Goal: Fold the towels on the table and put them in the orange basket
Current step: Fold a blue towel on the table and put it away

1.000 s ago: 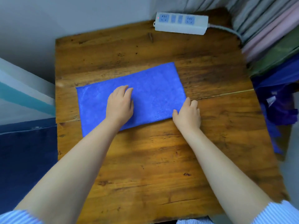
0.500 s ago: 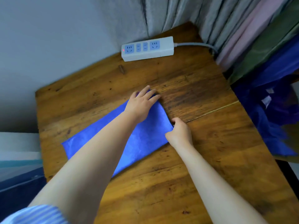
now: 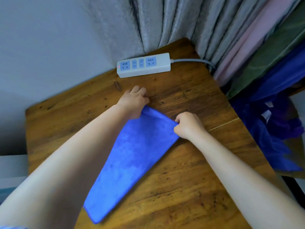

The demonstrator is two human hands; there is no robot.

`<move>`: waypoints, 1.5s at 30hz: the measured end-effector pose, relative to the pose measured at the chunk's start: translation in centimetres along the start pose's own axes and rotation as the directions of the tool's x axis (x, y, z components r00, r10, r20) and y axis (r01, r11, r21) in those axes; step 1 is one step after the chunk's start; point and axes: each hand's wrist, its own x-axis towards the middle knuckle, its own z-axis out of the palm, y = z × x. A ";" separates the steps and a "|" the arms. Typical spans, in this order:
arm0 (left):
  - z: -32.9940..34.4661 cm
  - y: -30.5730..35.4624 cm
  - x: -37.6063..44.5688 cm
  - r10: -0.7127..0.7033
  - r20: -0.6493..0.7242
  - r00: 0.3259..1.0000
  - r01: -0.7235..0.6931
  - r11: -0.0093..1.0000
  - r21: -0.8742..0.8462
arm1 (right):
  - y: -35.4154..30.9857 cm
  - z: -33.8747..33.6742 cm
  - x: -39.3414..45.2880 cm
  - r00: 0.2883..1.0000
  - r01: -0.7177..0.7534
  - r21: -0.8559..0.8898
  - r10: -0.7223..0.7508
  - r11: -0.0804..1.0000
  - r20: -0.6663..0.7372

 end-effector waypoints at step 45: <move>15.4 -6.9 -24.4 -0.030 -0.044 0.999 0.029 1.000 -0.010 | -6.5 21.6 -16.2 0.421 0.748 -0.452 -0.873 0.487 -0.245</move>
